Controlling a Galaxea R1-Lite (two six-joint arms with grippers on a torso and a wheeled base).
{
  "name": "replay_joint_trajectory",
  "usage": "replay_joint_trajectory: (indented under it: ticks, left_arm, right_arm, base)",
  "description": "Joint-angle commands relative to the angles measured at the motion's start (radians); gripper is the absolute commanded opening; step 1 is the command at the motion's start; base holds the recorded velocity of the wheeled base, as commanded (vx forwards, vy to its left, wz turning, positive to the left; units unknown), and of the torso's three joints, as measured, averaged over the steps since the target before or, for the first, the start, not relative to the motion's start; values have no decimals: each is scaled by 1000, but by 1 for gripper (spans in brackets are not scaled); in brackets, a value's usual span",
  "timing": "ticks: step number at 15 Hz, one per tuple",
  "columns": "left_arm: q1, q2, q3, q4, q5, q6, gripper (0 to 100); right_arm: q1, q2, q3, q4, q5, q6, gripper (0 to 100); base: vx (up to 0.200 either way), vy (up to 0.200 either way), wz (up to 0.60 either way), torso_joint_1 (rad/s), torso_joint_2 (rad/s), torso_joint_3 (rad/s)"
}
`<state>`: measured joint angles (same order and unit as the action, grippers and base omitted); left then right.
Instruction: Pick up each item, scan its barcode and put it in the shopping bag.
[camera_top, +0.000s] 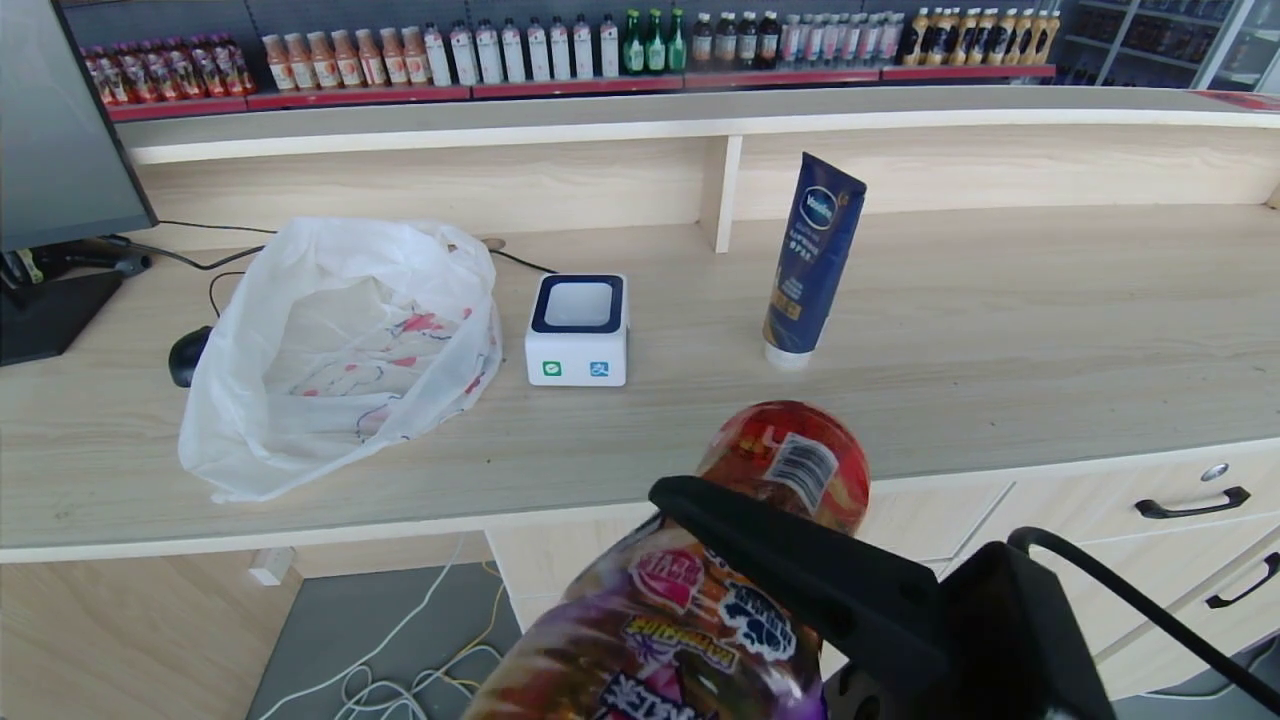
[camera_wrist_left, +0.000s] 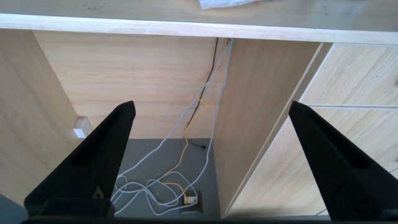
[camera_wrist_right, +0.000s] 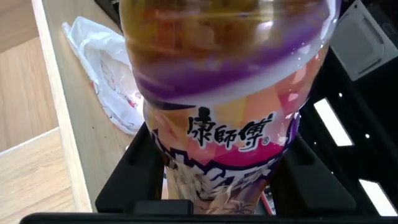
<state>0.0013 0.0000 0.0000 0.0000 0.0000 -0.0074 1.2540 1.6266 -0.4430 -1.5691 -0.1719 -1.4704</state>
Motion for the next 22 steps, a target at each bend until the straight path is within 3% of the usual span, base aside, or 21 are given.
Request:
replay_joint_trajectory:
  ticks: [1, 5, 7, 11, 16, 18, 22]
  left_arm:
    - [0, 0, 0, 0, 0, 0, 100]
    - [0, 0, 0, 0, 0, 0, 100]
    - [0, 0, 0, 0, 0, 0, 100]
    - [0, 0, 0, 0, 0, 0, 100]
    - [0, 0, 0, 0, 0, 0, 100]
    - [-1, 0, 0, 0, 0, 0, 100]
    - [0, 0, 0, 0, 2, 0, 100]
  right_arm:
    - [-18, -4, 7, -2, 0, 64, 0]
    - [-160, -60, 17, -2, -8, 397, 0]
    - [-262, -56, 32, -2, -8, 627, 0]
    - [-429, -1, 119, -2, -11, 938, 0]
    - [-450, 1, -63, 162, -8, 1236, 0]
    - [-461, 1, -154, 251, 0, 1421, 0]
    - [-504, 21, -303, 259, 2, 1452, 0]
  base:
    - [0, 0, 0, 0, 0, 0]
    - [0, 0, 0, 0, 0, 0]
    - [0, 0, 0, 0, 0, 0]
    - [0, 0, 0, 0, 0, 0]
    - [0, 0, 0, 0, 0, 0]
    - [0, 0, 0, 0, 0, 0]
    - [0, 0, 0, 0, 0, 0]
